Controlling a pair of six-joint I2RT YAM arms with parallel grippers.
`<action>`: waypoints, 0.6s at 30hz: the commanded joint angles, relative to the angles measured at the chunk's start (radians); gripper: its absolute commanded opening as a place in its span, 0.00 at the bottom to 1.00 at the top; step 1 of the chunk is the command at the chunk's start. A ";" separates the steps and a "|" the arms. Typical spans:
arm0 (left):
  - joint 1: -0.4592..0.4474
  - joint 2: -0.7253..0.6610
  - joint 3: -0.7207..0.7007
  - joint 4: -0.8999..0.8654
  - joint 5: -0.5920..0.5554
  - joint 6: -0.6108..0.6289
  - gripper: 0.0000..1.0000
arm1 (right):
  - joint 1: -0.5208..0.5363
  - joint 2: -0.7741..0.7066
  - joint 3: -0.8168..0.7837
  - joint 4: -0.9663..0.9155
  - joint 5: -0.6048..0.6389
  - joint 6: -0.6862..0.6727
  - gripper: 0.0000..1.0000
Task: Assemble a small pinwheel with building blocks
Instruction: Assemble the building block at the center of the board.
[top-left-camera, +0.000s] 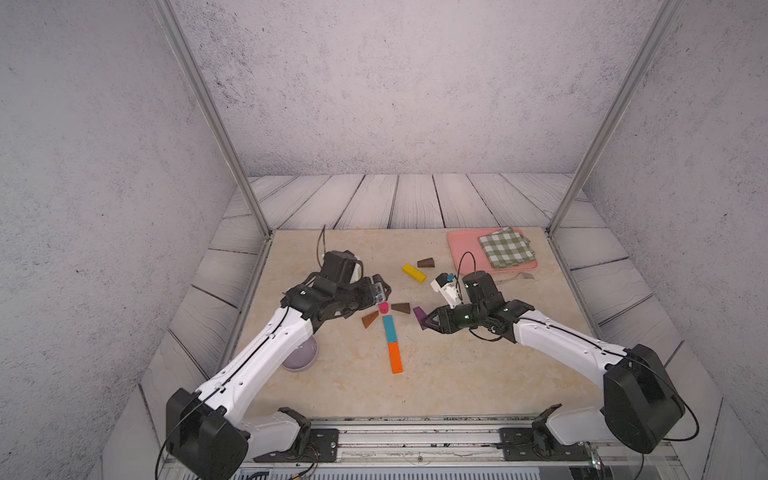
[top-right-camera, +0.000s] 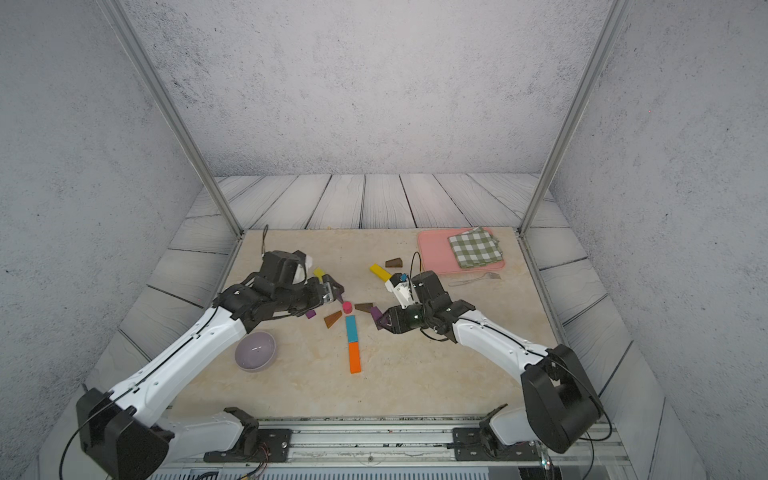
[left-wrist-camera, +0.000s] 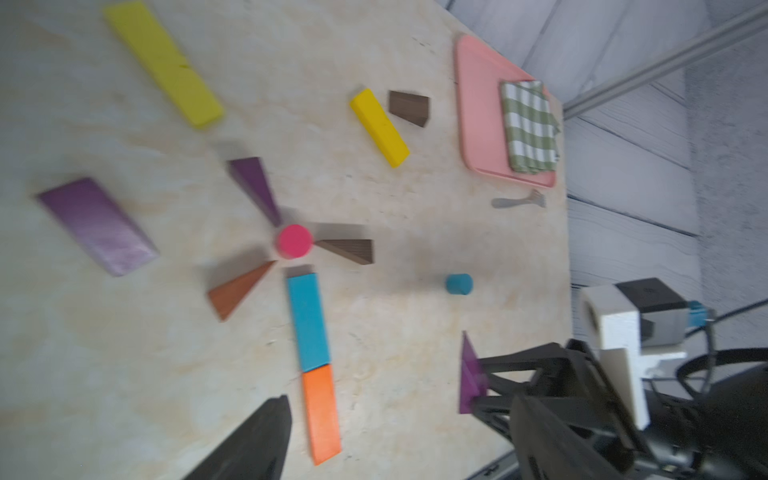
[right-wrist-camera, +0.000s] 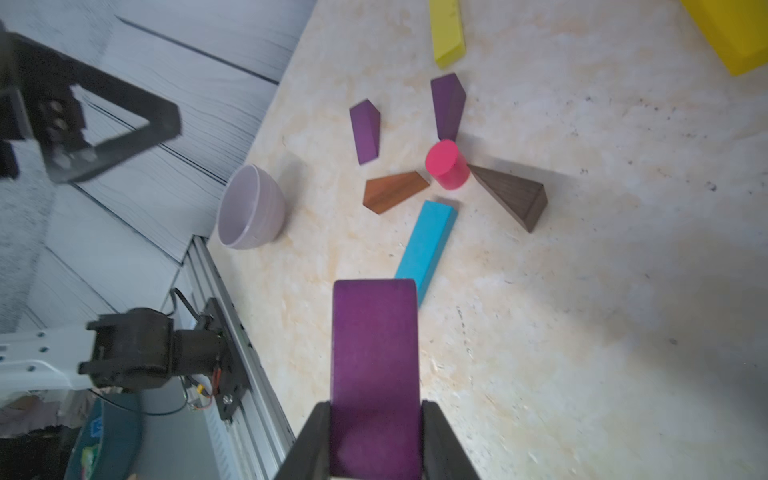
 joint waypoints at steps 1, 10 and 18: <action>-0.051 0.097 0.081 0.047 0.027 -0.096 0.75 | -0.001 -0.057 -0.038 0.167 -0.020 0.138 0.19; -0.145 0.219 0.135 0.108 0.035 -0.156 0.59 | -0.003 -0.153 -0.118 0.280 0.090 0.171 0.19; -0.178 0.255 0.139 0.146 0.068 -0.176 0.43 | -0.004 -0.131 -0.127 0.345 0.115 0.188 0.19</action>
